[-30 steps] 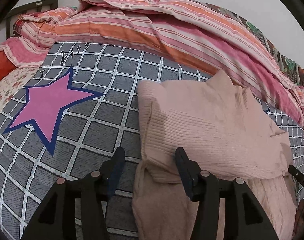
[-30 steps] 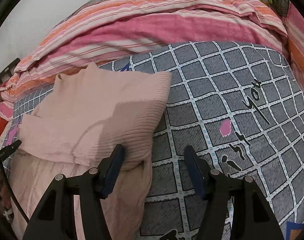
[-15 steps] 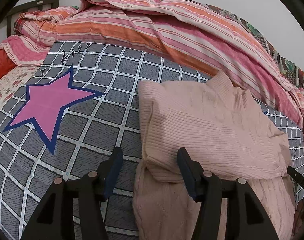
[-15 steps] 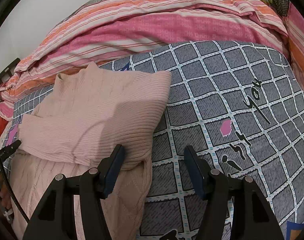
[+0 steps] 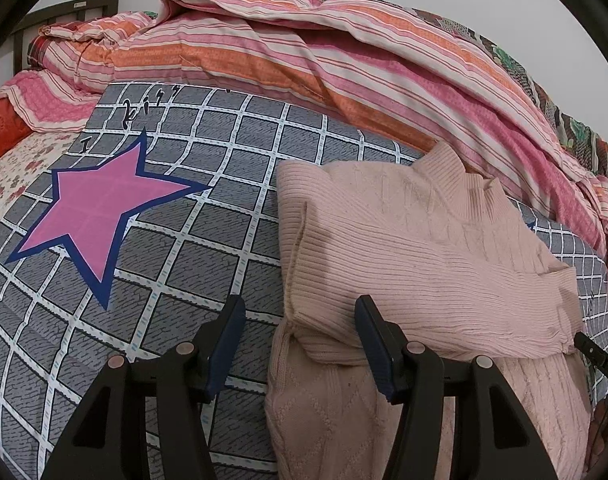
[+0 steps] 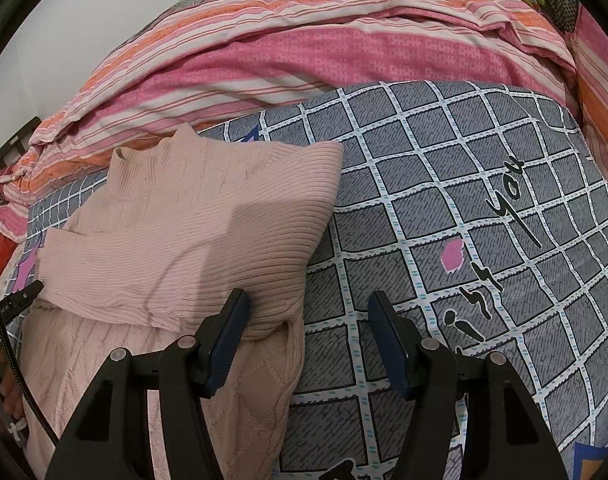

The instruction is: Fold small clothes

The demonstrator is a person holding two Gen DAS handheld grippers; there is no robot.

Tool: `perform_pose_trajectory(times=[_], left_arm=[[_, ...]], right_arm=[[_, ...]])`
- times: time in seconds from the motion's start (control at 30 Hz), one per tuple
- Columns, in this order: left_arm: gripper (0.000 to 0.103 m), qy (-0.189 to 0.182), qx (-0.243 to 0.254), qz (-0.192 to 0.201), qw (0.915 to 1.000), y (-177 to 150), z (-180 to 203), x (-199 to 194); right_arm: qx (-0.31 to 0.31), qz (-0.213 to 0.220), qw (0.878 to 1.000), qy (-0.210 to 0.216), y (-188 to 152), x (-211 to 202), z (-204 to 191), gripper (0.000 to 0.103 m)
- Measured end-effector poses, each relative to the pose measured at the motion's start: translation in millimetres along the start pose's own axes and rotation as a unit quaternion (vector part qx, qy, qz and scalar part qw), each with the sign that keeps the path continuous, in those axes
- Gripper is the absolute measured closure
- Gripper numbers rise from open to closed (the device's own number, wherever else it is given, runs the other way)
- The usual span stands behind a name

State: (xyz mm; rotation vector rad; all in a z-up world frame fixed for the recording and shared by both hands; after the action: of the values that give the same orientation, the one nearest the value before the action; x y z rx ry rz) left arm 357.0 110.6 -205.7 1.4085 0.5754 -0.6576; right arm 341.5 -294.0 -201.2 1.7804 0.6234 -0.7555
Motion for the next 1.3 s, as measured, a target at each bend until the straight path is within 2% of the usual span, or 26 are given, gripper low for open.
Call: perform_pose_trajectory(times=[1.3], left_arm=[[0.048,0.001,-0.001,0.007,1.0000,0.8,0.2,-5.0]], right_arm=[[-0.001,0.000,1.000,0.000,-1.0,-0.9,0.0,0.042]])
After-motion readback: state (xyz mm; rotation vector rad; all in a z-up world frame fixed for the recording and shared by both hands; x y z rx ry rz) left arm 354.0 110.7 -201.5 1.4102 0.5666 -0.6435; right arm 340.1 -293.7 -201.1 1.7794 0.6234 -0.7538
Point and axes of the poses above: each gripper's, at about its wrist camera, not at the fingertips, and x roughly the way its jaws point, z to its right, y to its top, the point moved 7 cm from there along x, roughly the way its jaws point, and after that the axes turned 10 degrees about x, right-handed, at the moved point
